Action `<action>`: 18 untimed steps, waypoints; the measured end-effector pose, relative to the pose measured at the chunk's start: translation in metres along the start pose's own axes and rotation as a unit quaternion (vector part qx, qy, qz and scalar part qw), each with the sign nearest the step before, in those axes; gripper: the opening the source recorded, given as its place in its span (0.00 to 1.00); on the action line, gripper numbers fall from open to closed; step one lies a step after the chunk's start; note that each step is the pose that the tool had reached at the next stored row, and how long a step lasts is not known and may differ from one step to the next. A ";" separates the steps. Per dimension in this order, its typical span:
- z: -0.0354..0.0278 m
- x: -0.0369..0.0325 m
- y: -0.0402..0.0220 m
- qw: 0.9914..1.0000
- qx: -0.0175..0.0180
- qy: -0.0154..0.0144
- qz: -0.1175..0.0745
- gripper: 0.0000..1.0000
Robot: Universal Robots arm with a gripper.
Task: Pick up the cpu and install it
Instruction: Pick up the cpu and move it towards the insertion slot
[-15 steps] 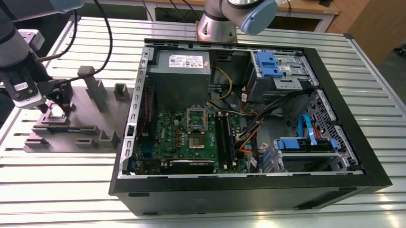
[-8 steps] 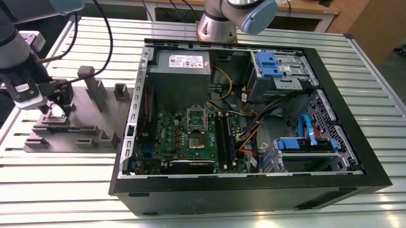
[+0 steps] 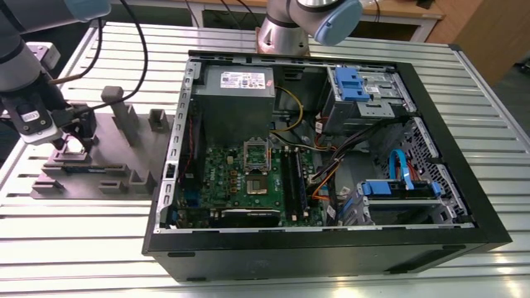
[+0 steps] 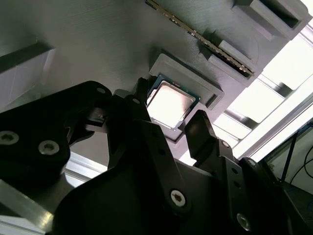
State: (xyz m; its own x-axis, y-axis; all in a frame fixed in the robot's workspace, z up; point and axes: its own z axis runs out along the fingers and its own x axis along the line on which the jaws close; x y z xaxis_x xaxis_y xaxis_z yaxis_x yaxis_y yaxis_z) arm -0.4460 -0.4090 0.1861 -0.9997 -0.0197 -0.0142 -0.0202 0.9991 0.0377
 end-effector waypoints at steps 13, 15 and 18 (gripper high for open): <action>0.0020 0.0005 -0.0001 1.000 0.001 0.000 0.000 0.57; 0.0021 0.0006 -0.0001 1.000 0.001 0.000 0.000 0.57; 0.0027 0.0008 -0.0001 1.000 0.002 -0.001 0.000 0.57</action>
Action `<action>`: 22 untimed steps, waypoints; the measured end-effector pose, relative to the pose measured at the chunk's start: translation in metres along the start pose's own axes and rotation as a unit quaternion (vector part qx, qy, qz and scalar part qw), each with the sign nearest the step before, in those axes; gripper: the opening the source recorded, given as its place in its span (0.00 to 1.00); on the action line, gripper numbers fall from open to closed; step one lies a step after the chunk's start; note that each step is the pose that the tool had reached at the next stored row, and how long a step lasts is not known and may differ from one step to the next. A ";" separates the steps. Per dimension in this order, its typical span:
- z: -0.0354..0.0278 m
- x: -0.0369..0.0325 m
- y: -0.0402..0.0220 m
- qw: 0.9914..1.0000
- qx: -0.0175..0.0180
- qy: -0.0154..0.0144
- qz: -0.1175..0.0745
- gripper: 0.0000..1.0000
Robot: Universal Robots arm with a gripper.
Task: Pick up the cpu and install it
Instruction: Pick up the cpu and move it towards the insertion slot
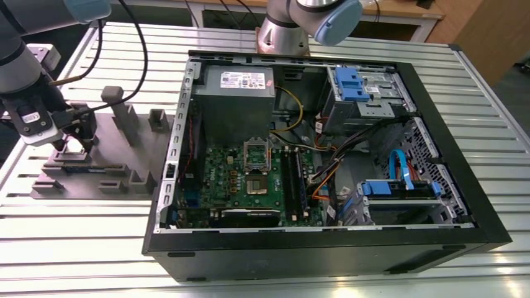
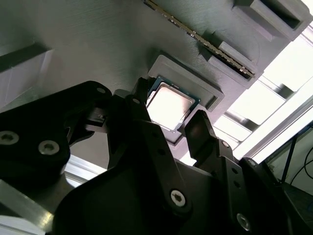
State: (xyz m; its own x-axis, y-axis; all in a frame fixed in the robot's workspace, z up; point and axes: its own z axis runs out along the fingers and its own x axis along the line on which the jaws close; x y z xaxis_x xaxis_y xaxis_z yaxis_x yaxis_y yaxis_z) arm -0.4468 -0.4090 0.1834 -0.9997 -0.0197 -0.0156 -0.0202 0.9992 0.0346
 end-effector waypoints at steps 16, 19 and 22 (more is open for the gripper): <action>0.0009 0.0010 0.0000 1.000 0.001 0.000 0.000 0.57; 0.0008 0.0010 0.0000 1.000 0.001 0.000 0.000 0.57; 0.0008 0.0010 0.0000 1.000 0.001 0.000 0.000 0.57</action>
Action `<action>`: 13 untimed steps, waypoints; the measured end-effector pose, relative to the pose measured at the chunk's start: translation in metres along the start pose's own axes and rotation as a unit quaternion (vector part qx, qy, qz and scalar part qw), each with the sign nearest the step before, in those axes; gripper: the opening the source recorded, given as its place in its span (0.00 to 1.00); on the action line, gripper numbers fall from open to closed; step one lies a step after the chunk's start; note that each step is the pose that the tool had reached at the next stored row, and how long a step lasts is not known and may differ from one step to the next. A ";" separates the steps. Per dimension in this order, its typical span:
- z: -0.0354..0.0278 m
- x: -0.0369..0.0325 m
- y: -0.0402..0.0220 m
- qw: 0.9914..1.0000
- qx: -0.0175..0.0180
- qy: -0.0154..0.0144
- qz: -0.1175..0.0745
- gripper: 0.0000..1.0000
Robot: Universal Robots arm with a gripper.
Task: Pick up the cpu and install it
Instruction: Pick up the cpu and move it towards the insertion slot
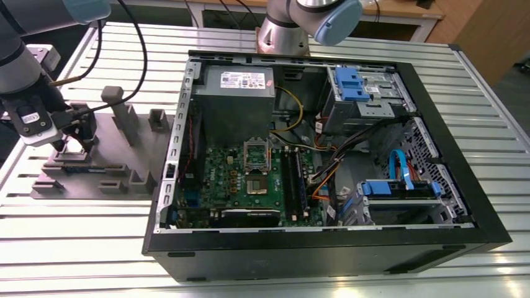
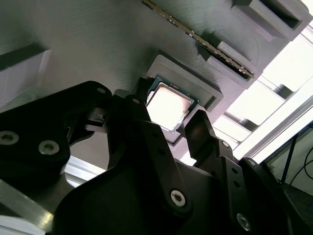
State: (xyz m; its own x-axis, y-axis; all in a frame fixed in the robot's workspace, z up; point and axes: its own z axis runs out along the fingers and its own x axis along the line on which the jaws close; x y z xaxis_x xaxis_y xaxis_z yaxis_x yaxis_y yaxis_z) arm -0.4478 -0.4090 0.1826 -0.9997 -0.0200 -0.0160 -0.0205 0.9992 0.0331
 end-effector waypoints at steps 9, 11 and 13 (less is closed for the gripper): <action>-0.0002 0.0000 0.0000 1.000 0.000 0.000 0.000 0.47; -0.0002 0.0000 0.0000 1.000 0.000 0.000 0.000 0.47; -0.0002 0.0000 0.0000 1.000 0.000 0.000 0.000 0.47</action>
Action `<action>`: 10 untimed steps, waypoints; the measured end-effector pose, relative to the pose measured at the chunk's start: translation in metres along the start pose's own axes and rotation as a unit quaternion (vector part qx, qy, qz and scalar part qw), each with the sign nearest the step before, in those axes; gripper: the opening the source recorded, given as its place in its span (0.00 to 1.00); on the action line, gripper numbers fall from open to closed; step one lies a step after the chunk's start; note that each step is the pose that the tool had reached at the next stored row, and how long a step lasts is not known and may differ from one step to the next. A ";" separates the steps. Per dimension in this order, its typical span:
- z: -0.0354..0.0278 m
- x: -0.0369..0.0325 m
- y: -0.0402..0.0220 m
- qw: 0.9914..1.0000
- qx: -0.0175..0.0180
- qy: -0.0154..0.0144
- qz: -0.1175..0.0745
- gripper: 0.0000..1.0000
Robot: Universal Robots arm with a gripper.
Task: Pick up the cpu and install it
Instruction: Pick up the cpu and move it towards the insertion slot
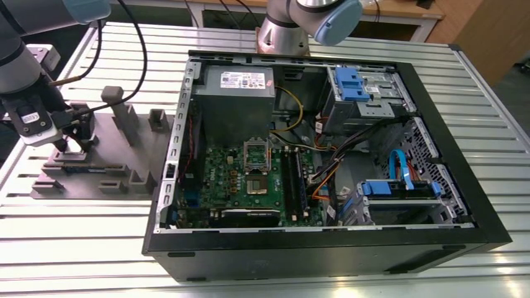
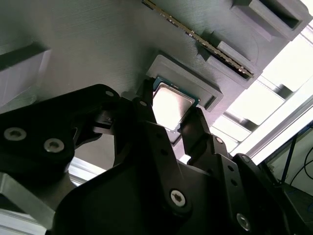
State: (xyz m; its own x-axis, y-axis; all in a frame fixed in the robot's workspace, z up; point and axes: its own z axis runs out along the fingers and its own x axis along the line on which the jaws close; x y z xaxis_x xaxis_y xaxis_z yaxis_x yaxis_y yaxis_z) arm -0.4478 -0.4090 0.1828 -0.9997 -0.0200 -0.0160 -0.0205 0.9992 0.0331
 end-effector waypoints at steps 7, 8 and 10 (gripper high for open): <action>-0.0016 0.0000 0.0001 1.000 0.000 0.000 0.000 0.47; -0.0019 0.0000 0.0001 1.000 0.000 0.000 0.000 0.47; -0.0031 -0.0001 0.0001 1.000 0.000 0.000 0.000 0.47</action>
State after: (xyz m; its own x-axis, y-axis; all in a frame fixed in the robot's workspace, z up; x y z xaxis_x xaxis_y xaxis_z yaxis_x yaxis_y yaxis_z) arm -0.4478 -0.4090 0.1859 -0.9997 -0.0200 -0.0159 -0.0205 0.9992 0.0330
